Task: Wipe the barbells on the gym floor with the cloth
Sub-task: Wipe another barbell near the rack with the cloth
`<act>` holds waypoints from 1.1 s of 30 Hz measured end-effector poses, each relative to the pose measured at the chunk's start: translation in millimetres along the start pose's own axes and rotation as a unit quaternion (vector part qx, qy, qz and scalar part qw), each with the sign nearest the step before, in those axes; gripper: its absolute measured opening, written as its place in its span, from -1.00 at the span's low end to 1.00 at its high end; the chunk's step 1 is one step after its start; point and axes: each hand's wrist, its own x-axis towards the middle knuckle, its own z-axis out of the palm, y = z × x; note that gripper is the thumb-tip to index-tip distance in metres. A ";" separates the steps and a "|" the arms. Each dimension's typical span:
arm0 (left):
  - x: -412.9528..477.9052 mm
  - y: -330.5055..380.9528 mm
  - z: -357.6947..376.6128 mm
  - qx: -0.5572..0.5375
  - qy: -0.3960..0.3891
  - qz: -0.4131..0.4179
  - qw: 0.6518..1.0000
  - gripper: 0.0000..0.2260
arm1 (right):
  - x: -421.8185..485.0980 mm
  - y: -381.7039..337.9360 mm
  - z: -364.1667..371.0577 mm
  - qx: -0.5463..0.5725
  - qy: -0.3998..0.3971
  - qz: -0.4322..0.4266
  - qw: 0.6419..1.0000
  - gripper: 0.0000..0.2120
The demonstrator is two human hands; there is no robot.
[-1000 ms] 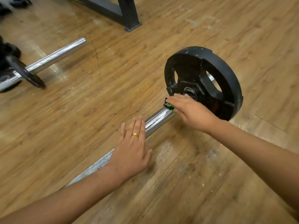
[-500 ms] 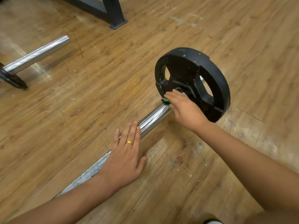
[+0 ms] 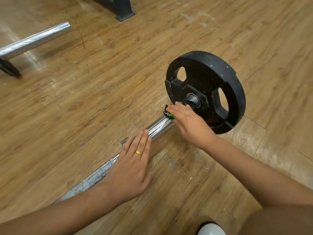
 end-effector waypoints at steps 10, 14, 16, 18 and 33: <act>-23.3 16.1 5.4 0.033 -0.020 0.045 0.998 -0.19 | -17.2 -0.3 5.6 0.023 0.042 0.038 0.998 -0.54; -23.0 15.8 5.2 0.051 -0.026 0.051 0.997 -0.22 | -17.1 12.9 0.1 0.005 0.021 0.001 1.000 -0.53; -21.2 14.9 5.7 0.056 -0.021 0.050 0.997 -0.24 | -12.2 21.6 -5.3 0.017 0.061 0.053 0.997 -0.55; -19.1 12.8 6.6 0.061 -0.016 0.047 0.997 -0.24 | -8.1 16.5 -3.5 0.024 0.090 0.088 0.992 -0.56; 0.2 -18.5 5.1 0.062 -0.016 -0.022 0.998 -0.25 | 26.8 -20.0 8.2 -0.023 0.011 -0.039 0.999 -0.51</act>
